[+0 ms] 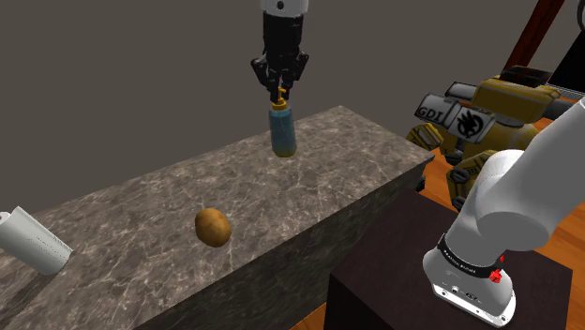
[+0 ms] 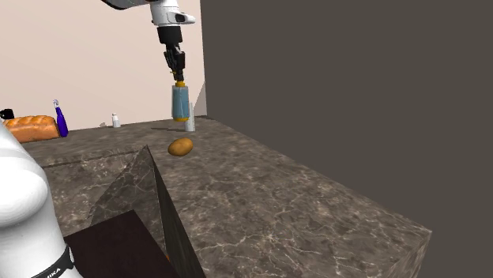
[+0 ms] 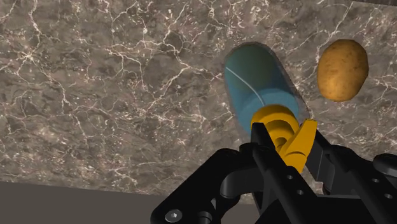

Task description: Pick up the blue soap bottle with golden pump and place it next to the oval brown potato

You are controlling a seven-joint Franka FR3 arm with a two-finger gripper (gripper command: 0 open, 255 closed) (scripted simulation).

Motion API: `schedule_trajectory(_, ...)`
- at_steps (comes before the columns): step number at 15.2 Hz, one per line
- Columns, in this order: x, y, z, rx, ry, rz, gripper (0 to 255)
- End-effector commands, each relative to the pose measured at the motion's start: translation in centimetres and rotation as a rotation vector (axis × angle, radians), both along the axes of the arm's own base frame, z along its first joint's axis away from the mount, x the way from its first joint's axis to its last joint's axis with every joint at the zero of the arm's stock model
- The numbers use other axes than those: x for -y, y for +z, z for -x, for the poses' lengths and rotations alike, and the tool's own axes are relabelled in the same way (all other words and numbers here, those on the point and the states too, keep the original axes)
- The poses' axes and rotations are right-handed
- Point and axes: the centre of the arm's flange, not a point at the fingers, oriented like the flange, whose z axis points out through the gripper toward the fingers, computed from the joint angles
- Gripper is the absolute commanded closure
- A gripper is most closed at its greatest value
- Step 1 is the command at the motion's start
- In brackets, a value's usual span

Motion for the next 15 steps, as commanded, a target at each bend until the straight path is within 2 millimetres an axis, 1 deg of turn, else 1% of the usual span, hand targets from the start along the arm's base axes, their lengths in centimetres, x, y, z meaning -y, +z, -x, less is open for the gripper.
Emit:
schedule_trajectory(1, -2.4, 0.1, 0.1, 0.000, -0.002, -0.001, 255)
schedule_trajectory(11, -15.6, 0.1, 0.8, 0.000, -0.002, -0.001, 255)
schedule_trajectory(12, -17.7, 0.1, 0.9, 0.000, -0.002, -0.001, 255)
schedule_trajectory(15, -17.7, -1.5, 0.9, 0.000, -0.002, -0.001, 255)
